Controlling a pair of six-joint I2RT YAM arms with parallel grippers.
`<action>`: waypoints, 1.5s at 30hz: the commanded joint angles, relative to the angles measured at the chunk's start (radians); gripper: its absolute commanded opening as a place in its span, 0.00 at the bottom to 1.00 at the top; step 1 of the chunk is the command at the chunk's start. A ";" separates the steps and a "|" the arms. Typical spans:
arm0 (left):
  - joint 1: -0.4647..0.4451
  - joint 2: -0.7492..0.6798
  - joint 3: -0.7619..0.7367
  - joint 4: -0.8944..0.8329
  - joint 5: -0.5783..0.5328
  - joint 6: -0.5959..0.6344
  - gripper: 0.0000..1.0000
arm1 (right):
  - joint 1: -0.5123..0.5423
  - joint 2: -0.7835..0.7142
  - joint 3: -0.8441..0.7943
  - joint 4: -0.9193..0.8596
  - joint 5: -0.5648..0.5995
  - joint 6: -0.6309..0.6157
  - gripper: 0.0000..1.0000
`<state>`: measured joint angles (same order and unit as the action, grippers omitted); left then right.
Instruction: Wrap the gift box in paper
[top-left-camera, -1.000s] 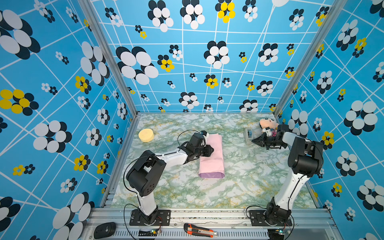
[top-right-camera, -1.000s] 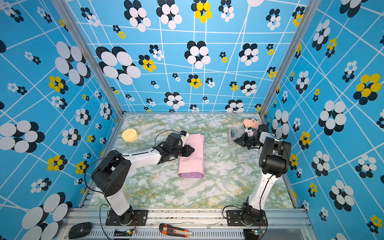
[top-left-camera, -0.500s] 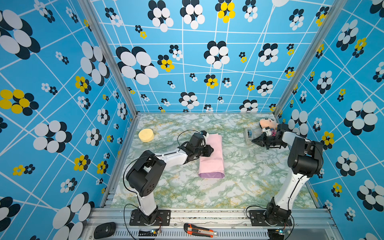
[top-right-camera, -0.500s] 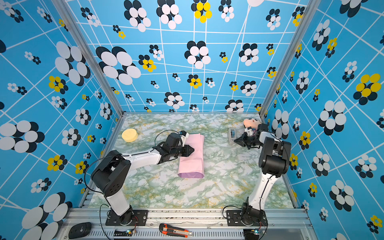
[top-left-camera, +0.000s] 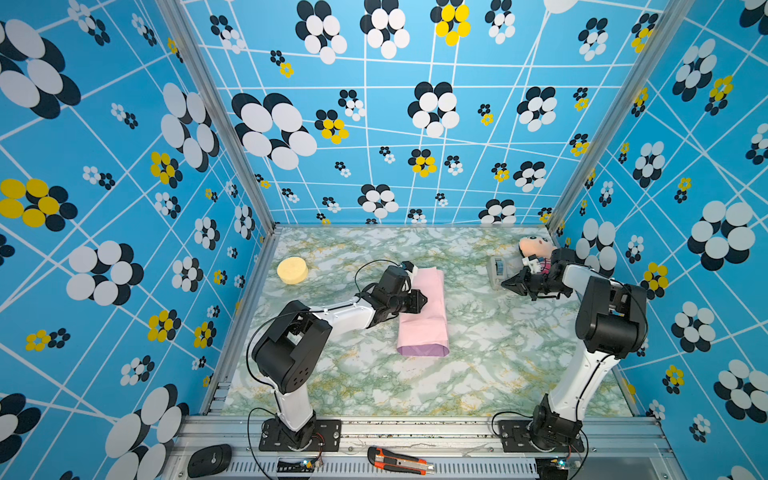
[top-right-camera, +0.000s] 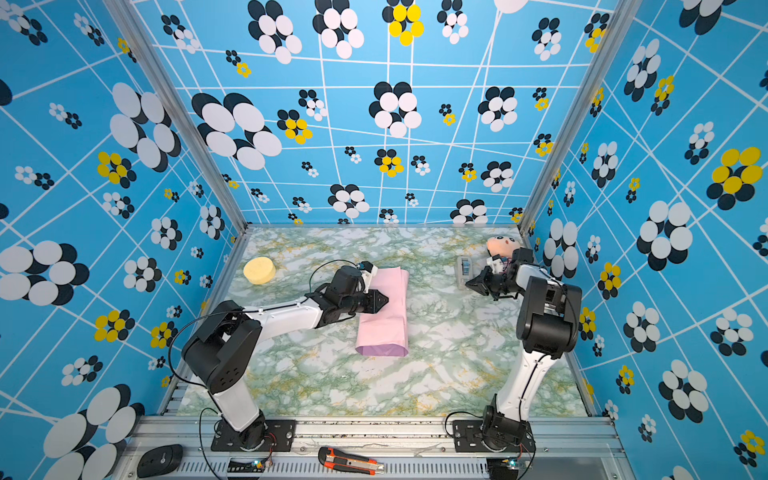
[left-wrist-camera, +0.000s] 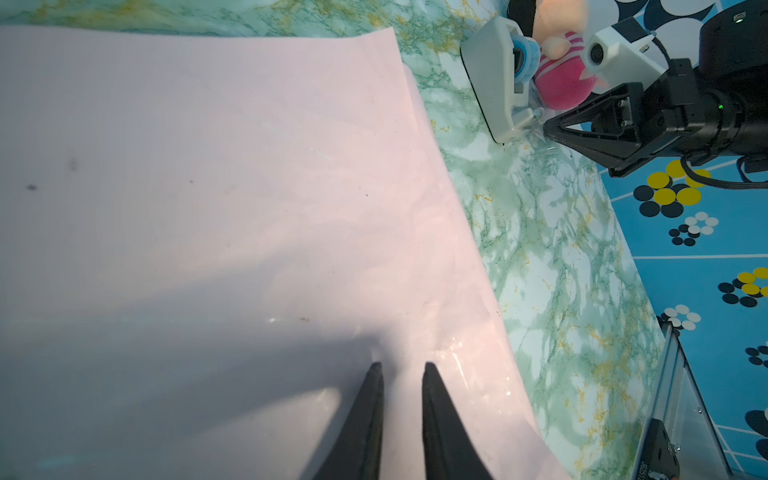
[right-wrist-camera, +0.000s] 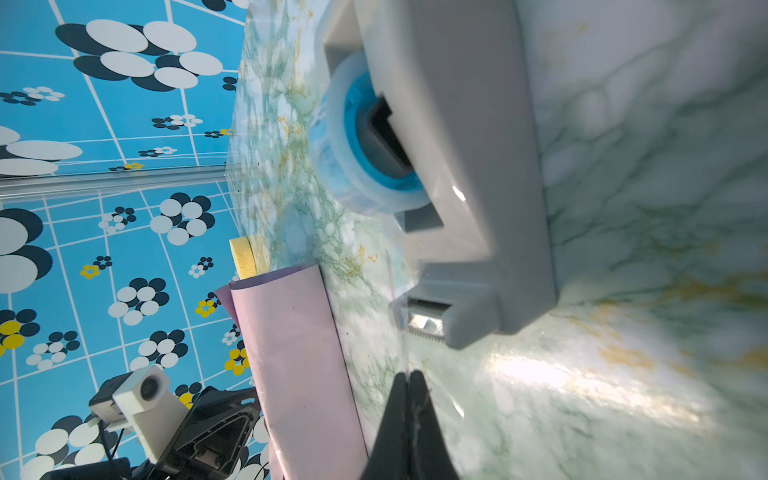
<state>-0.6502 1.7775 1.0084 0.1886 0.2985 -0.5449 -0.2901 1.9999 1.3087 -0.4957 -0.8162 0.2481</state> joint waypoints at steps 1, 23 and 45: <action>0.000 0.002 -0.039 -0.129 -0.053 0.024 0.21 | 0.005 0.006 0.012 -0.054 0.073 0.005 0.00; 0.001 0.013 -0.030 -0.135 -0.052 0.028 0.21 | 0.003 0.029 0.034 -0.044 0.330 0.018 0.00; -0.002 -0.002 -0.044 -0.120 -0.055 0.023 0.21 | 0.012 -0.486 -0.150 0.210 -0.101 0.069 0.00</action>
<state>-0.6506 1.7760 1.0077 0.1875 0.2966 -0.5308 -0.2836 1.5799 1.1912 -0.3130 -0.8425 0.2977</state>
